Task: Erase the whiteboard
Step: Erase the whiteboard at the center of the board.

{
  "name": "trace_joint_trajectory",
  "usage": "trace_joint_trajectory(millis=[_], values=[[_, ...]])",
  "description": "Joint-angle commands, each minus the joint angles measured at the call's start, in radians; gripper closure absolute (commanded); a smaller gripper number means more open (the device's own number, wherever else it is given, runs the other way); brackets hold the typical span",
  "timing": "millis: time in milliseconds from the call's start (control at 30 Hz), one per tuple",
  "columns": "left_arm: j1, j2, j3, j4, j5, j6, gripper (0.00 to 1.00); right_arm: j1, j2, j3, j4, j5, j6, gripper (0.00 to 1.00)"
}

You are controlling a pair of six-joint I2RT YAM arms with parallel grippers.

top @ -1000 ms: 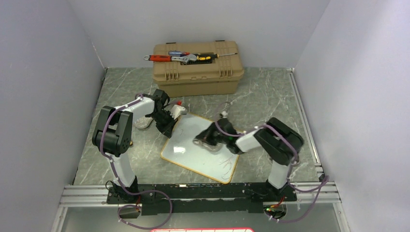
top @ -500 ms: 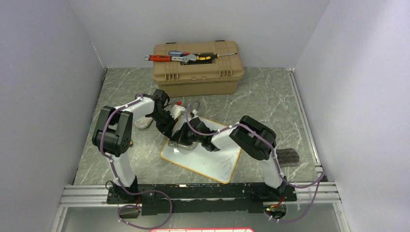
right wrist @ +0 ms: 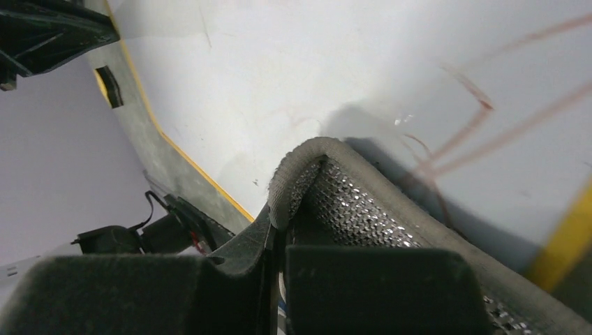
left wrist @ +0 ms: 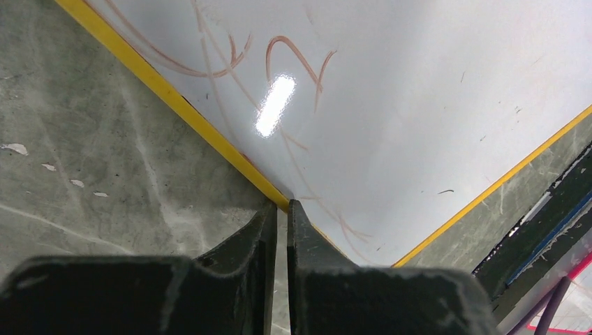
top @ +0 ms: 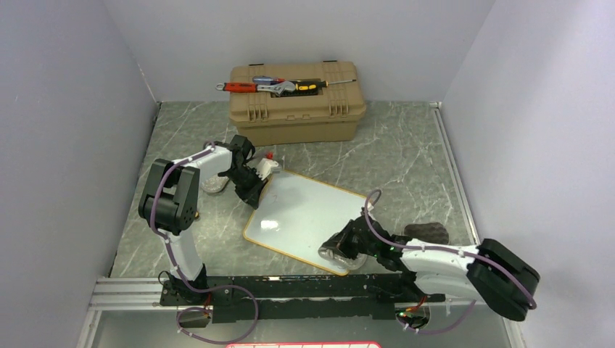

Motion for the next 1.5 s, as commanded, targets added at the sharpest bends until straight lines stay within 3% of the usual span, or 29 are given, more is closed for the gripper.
trace_joint_trajectory(millis=[0, 200, 333, 400, 433, 500, 700, 900, 1267, 1467], values=[[-0.012, 0.061, -0.051, -0.029, -0.045, 0.045, 0.97, 0.008, -0.047, 0.038, -0.421, 0.136, -0.082, 1.00], [-0.004, 0.023, 0.035, -0.079, -0.054, 0.032, 0.92, -0.016, 0.220, 0.509, -0.645, 0.180, -0.379, 1.00], [0.005, -0.054, 0.109, -0.160, -0.027, 0.049, 0.75, -0.105, 0.326, 0.644, -0.668, 0.154, -0.505, 1.00], [0.004, -0.108, 0.107, -0.201, 0.000, 0.079, 0.52, -0.142, 0.394, 0.720, -0.695, 0.166, -0.561, 1.00], [-0.002, -0.123, 0.093, -0.216, 0.007, 0.093, 0.46, -0.158, 0.421, 0.751, -0.704, 0.169, -0.593, 1.00], [-0.026, -0.167, 0.035, -0.233, -0.012, 0.118, 0.42, -0.200, 0.469, 0.820, -0.745, 0.185, -0.646, 1.00], [-0.117, -0.232, -0.198, -0.149, -0.133, 0.145, 0.40, -0.349, 0.524, 0.933, -0.826, 0.244, -0.763, 1.00], [-0.193, -0.245, -0.300, -0.019, -0.275, 0.108, 0.44, -0.469, 0.550, 0.948, -0.839, 0.305, -0.835, 1.00], [-0.212, -0.143, -0.327, 0.176, -0.416, 0.037, 0.47, -0.535, 0.723, 0.937, -0.788, 0.209, -0.880, 1.00], [-0.212, -0.041, -0.246, 0.245, -0.431, 0.006, 0.48, -0.533, 0.624, 0.784, -0.729, 0.138, -0.839, 1.00]])
